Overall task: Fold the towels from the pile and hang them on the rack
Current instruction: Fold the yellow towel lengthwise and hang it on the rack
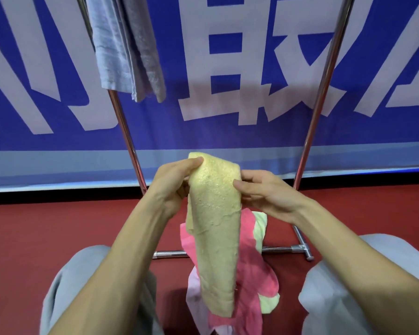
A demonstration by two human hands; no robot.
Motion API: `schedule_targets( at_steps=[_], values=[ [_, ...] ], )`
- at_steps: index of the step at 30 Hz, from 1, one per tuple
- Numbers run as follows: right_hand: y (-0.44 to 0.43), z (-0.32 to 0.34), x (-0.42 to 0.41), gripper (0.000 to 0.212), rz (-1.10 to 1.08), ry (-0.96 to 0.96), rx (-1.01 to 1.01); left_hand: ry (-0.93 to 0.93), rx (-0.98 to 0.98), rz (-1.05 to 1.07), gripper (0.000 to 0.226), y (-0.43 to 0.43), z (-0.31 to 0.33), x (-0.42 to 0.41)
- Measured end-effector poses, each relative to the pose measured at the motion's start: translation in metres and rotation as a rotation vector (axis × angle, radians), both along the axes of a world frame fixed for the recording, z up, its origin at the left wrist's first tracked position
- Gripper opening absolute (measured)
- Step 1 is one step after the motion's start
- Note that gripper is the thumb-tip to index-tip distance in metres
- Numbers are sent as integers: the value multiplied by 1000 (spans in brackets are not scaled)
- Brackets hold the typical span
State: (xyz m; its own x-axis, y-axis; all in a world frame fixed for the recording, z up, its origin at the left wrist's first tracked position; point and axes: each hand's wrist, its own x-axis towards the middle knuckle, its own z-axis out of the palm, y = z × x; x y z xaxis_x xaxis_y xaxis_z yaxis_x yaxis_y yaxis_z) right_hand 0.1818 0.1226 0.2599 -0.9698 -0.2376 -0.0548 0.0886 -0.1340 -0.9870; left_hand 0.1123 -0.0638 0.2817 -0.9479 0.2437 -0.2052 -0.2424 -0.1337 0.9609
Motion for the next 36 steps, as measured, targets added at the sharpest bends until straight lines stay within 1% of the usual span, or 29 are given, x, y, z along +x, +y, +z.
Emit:
schedule_targets(
  at_steps=[2, 4, 6, 7, 11, 13, 15, 17, 19, 22, 24, 26, 28, 29, 30, 32, 33, 36],
  values=[
    [-1, -2, -2, 35, -33, 15, -19, -30, 26, 8, 25, 1, -2, -1],
    [0, -5, -4, 24, -149, 31, 8, -32, 39, -7, 22, 6, -5, -2],
    [1, -6, -6, 10, -261, 47, 30, 7, -24, 8, 25, 13, -11, -1],
    [3, -6, -7, 7, -311, 51, 23, 29, -62, 1, 29, 17, -14, 0],
    [13, -7, -10, 12, -450, 24, -24, 42, -153, -143, 30, 31, -25, 6],
    [18, -8, -11, 14, -467, -22, -79, 73, -218, -196, 28, 34, -29, 10],
    [22, -9, -11, 11, -482, -64, -123, 108, -281, -254, 34, 37, -35, 13],
    [24, -8, -12, 8, -486, -88, -181, 119, -303, -299, 38, 40, -37, 19],
    [25, -6, -12, 9, -473, -100, -254, 129, -295, -309, 39, 43, -35, 23],
    [31, -1, -13, 13, -458, -84, -354, 117, -198, -308, 41, 44, -32, 22],
    [34, 0, -14, 13, -485, -105, -391, 126, -133, -279, 32, 43, -28, 23],
    [35, -1, -16, 14, -520, -125, -379, 161, -76, -249, 23, 42, -25, 23],
    [33, -2, -15, 17, -556, -148, -298, 195, -16, -226, 22, 42, -21, 24],
    [30, -2, -14, 23, -569, -155, -247, 206, 19, -218, 22, 41, -19, 25],
    [25, -1, -13, 36, -556, -166, -217, 213, 49, -211, 21, 40, -17, 25],
    [17, -2, -11, 68, -470, -193, -189, 218, 77, -190, 17, 37, -12, 24],
    [15, -2, -11, 73, -424, -208, -172, 216, 81, -172, 16, 34, -10, 22],
    [16, -7, -13, 71, -293, -250, -133, 187, 81, -105, 19, 26, -6, 16]
  ],
)
